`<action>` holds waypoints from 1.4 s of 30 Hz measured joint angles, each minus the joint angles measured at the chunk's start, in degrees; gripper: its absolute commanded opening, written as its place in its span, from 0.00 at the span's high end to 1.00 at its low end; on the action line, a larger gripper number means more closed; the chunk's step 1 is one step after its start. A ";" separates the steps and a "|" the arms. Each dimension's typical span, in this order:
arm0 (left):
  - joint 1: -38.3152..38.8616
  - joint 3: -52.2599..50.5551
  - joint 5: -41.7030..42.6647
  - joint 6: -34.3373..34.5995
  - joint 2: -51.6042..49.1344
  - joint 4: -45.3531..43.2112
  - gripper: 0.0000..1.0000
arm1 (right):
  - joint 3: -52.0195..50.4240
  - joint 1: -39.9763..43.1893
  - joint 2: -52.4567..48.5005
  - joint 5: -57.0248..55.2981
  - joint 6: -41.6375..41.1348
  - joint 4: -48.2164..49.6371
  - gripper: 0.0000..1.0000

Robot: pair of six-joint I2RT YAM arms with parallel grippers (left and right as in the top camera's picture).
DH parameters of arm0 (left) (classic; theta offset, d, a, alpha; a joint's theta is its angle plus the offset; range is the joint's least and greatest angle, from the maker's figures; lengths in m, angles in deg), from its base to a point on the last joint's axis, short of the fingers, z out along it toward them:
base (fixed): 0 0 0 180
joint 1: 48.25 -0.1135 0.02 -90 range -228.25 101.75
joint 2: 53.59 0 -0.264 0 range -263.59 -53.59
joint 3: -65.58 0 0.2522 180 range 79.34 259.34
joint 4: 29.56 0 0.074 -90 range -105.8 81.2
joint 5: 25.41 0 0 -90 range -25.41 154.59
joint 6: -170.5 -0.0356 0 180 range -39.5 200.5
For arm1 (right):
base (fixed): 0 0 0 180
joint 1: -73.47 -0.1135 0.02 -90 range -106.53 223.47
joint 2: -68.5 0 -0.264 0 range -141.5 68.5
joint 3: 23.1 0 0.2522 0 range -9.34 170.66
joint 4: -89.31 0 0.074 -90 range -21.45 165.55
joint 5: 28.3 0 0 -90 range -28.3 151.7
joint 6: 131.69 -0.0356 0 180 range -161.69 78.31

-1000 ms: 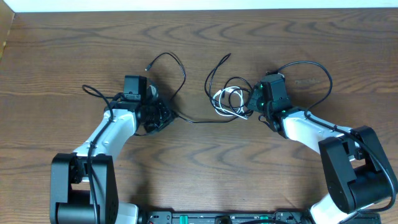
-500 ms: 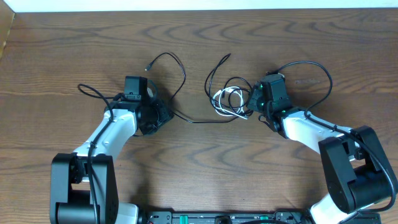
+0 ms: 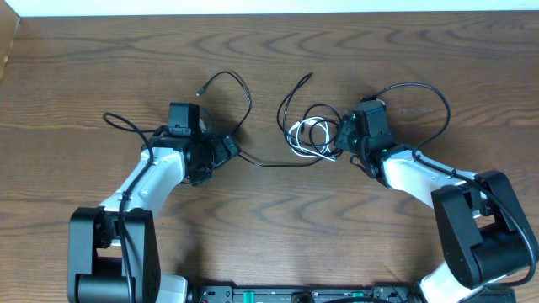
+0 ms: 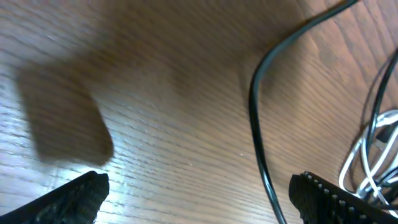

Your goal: Untangle cables

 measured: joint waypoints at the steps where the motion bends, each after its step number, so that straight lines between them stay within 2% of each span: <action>1: 0.02 0.00 -0.15 0.00 0.00 -0.02 0.02 | 0.00 0.00 0.00 0.02 0.11 0.02 0.90; 4: 0.02 0.00 -0.44 0.00 0.00 -0.02 0.02 | 0.00 0.00 0.00 0.04 -0.04 0.44 0.99; 12: 0.00 0.00 -1.11 0.00 0.00 -0.28 0.02 | 0.00 0.00 0.00 0.07 -0.04 0.57 0.99; 17: 0.00 0.00 -1.66 -0.04 0.00 -5.07 0.02 | 0.00 0.00 0.00 1.11 -0.04 0.52 0.99; 25: 0.90 0.02 0.17 -1.40 0.04 -8.33 0.02 | 0.00 -0.39 0.00 7.93 -0.04 0.37 0.99; 26: 1.40 0.02 0.57 -1.49 0.04 -8.98 0.15 | 0.00 -0.63 0.00 8.94 -0.04 0.20 0.99; 27: 1.73 0.02 0.96 -1.44 0.04 -9.46 0.33 | 0.00 -0.87 0.00 9.94 -0.04 -0.13 0.99; 28: 2.21 0.02 1.92 -1.73 0.04 -10.10 0.61 | 0.00 -1.05 0.00 10.99 -0.04 -0.63 0.99; 31: 3.67 0.02 5.22 -3.13 0.04 -13.03 0.61 | 0.00 -1.79 0.00 13.40 -0.04 -2.03 0.96; 33: 5.05 0.00 7.63 -3.65 0.04 -15.91 0.49 | 0.00 -2.34 0.00 14.43 -0.07 -2.36 0.93; 35: 6.25 0.04 9.29 -4.02 0.04 -18.51 0.42 | 0.00 -2.60 0.00 15.02 -0.09 -2.34 0.89; 42: 12.70 0.07 9.75 -4.31 0.09 -20.48 0.39 | 0.00 -2.80 0.00 15.21 -0.04 -2.36 0.86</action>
